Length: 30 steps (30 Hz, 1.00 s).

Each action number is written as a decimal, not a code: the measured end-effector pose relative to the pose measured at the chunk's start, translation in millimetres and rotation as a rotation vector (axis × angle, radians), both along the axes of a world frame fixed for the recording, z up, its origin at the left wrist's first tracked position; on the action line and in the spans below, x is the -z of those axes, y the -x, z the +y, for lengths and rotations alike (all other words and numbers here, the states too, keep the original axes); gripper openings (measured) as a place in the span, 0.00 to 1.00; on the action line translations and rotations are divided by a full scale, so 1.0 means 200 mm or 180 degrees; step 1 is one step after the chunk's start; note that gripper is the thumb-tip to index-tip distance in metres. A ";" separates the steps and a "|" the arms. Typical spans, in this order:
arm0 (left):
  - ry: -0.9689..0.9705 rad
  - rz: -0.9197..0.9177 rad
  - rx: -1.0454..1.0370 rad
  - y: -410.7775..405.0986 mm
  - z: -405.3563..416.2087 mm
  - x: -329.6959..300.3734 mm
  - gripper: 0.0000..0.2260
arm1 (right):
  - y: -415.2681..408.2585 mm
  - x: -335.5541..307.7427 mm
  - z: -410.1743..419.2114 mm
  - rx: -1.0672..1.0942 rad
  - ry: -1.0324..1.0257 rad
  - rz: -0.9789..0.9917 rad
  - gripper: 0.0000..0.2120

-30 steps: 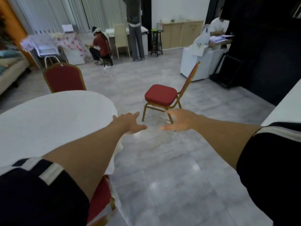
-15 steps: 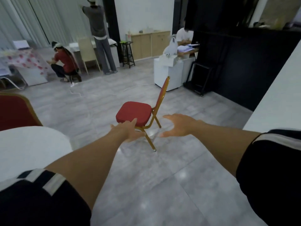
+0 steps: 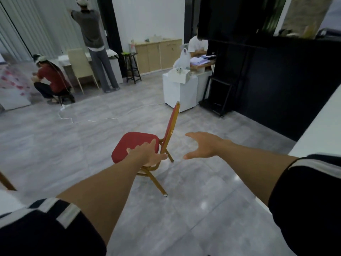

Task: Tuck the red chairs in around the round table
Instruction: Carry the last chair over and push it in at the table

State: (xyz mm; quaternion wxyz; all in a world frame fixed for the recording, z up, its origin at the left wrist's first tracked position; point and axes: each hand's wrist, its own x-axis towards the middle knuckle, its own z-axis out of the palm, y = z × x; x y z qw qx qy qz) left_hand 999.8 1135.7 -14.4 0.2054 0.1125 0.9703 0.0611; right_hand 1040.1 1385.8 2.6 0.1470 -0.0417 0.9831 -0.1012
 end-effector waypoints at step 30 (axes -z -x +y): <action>-0.0782 -0.0421 -0.0944 1.95 0.94 0.56 0.52 | 2.60 0.29 0.71 -0.1401 -0.0373 -0.0221 0.61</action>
